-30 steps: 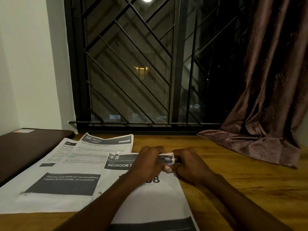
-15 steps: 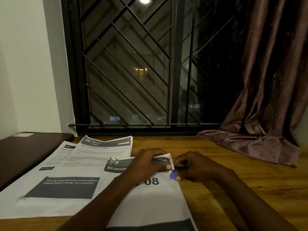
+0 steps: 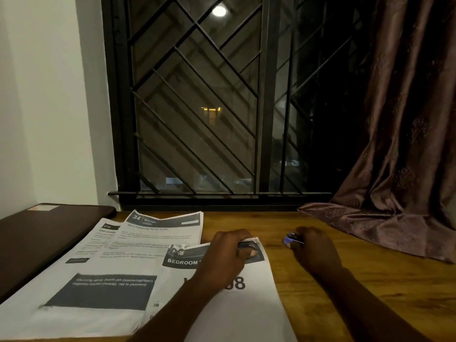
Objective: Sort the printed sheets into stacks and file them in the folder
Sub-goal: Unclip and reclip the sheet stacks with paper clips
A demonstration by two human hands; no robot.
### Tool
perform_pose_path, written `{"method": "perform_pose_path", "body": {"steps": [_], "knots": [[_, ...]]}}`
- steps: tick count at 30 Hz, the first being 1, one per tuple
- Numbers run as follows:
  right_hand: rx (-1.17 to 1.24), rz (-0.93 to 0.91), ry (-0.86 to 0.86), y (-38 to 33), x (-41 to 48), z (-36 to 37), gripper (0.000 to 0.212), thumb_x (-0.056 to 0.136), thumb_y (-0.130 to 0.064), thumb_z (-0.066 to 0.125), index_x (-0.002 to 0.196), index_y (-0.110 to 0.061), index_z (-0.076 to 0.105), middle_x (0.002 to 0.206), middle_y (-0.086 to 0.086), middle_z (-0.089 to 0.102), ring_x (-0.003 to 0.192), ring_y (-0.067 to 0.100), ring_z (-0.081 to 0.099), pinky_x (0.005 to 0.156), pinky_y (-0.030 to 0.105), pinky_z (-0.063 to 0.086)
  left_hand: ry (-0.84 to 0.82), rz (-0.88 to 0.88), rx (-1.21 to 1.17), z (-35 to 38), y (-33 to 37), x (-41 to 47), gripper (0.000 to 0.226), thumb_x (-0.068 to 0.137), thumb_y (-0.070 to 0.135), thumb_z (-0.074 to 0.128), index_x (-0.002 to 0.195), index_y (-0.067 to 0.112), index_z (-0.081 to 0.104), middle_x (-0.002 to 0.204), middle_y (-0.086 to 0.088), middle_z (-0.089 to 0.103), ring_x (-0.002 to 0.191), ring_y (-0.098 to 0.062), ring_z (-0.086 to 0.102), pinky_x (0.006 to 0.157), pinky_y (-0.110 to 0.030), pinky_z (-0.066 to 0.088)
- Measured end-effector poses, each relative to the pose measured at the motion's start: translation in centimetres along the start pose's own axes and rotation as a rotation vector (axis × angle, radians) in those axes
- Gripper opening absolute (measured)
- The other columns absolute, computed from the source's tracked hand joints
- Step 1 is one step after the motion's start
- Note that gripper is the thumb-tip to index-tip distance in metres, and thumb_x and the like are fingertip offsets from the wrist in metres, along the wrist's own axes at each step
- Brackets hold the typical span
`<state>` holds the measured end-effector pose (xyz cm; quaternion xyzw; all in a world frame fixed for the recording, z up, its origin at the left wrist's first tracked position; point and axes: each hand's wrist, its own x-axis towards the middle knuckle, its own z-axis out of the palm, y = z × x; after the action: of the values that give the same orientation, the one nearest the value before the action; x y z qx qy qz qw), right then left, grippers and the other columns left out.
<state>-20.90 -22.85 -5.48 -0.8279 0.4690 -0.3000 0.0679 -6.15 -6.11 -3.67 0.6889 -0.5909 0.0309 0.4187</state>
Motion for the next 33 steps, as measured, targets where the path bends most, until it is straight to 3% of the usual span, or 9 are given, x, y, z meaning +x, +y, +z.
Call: {"method": "perform_pose_path", "body": {"steps": [4, 7, 9, 12, 16, 20, 24, 28, 33], "knots": [[0.254, 0.000, 0.018, -4.1, -1.9, -3.7, 0.032, 0.089, -0.038, 0.061, 0.114, -0.019, 0.061, 0.112, 0.001, 0.064, 0.105, 0.020, 0.059, 0.085, 0.031, 0.049, -0.006, -0.025, 0.013, 0.0, -0.6, 0.3, 0.012, 0.092, 0.023, 0.060, 0.092, 0.034, 0.057, 0.096, 0.008, 0.067, 0.086, -0.008, 0.060, 0.075, -0.021, 0.048], [0.664, 0.116, -0.489, -6.8, -4.4, -7.1, 0.028, 0.088, -0.044, 0.059, 0.097, -0.020, 0.067, 0.084, 0.001, 0.070, 0.080, 0.019, 0.066, 0.070, 0.028, 0.054, 0.007, -0.068, -0.027, -0.4, -0.3, 0.5, 0.010, 0.091, 0.024, 0.061, 0.087, 0.031, 0.056, 0.088, 0.012, 0.064, 0.082, -0.006, 0.060, 0.069, -0.020, 0.045], [0.621, 0.091, -0.729, -6.9, -5.8, -6.9, 0.026, 0.084, -0.037, 0.067, 0.106, -0.022, 0.067, 0.084, 0.000, 0.073, 0.073, 0.017, 0.069, 0.062, 0.025, 0.054, 0.027, -0.081, -0.076, -0.9, 0.2, 0.6, 0.009, 0.090, 0.024, 0.062, 0.085, 0.031, 0.058, 0.087, 0.012, 0.066, 0.080, -0.005, 0.061, 0.068, -0.021, 0.045], [0.676, 0.128, -0.646, -6.7, -6.1, -6.0, 0.013, 0.090, -0.021, 0.064, 0.098, -0.013, 0.067, 0.070, -0.001, 0.070, 0.052, 0.007, 0.063, 0.048, 0.020, 0.046, 0.036, -0.083, -0.155, -1.8, 1.1, 0.5, 0.014, 0.089, 0.025, 0.064, 0.098, 0.034, 0.059, 0.099, 0.015, 0.064, 0.091, -0.003, 0.061, 0.076, -0.021, 0.045], [0.695, 0.136, -0.513, -6.0, -4.6, -6.7, 0.016, 0.093, -0.015, 0.058, 0.092, -0.003, 0.067, 0.081, 0.016, 0.072, 0.066, 0.028, 0.069, 0.053, 0.027, 0.049, 0.068, -0.104, -0.100, -4.8, 1.0, 0.4, 0.057, 0.087, 0.035, 0.067, 0.135, 0.043, 0.038, 0.129, 0.024, 0.035, 0.119, 0.001, 0.036, 0.088, -0.017, 0.035], [0.698, 0.176, -0.398, -5.9, -3.2, -7.6, 0.015, 0.091, -0.010, 0.061, 0.087, 0.002, 0.070, 0.087, 0.026, 0.071, 0.081, 0.043, 0.067, 0.070, 0.041, 0.052, 0.226, -0.139, -0.106, -10.0, -1.8, -0.2, 0.055, 0.086, 0.029, 0.070, 0.132, 0.037, 0.041, 0.126, 0.018, 0.038, 0.116, -0.002, 0.041, 0.085, -0.013, 0.037], [0.766, 0.227, -0.335, -8.2, -0.7, -7.4, 0.013, 0.090, -0.008, 0.060, 0.082, -0.002, 0.069, 0.087, 0.021, 0.071, 0.085, 0.040, 0.068, 0.084, 0.049, 0.054, 0.522, -0.229, -0.053, -15.9, -6.0, -1.1, 0.043, 0.088, 0.016, 0.068, 0.129, 0.017, 0.053, 0.122, 0.005, 0.052, 0.110, -0.012, 0.051, 0.093, -0.028, 0.044], [0.680, 0.206, -0.267, -12.4, 2.4, -4.1, 0.019, 0.088, -0.013, 0.064, 0.070, -0.009, 0.068, 0.090, 0.019, 0.071, 0.089, 0.038, 0.066, 0.090, 0.051, 0.051, 0.388, -0.534, -0.216, -21.3, -9.8, -1.7, 0.031, 0.088, 0.024, 0.068, 0.115, 0.015, 0.055, 0.111, -0.010, 0.063, 0.090, -0.023, 0.063, 0.074, -0.033, 0.051], [0.458, 0.106, -0.313, -18.4, 3.3, 0.8, 0.032, 0.096, -0.020, 0.051, 0.064, -0.018, 0.056, 0.101, 0.015, 0.067, 0.100, 0.031, 0.062, 0.083, 0.030, 0.046, 0.147, -0.602, 0.233, -23.8, -11.8, -4.4, 0.009, 0.093, 0.028, 0.060, 0.100, 0.028, 0.064, 0.095, 0.003, 0.064, 0.088, -0.008, 0.057, 0.068, -0.017, 0.041]]}}
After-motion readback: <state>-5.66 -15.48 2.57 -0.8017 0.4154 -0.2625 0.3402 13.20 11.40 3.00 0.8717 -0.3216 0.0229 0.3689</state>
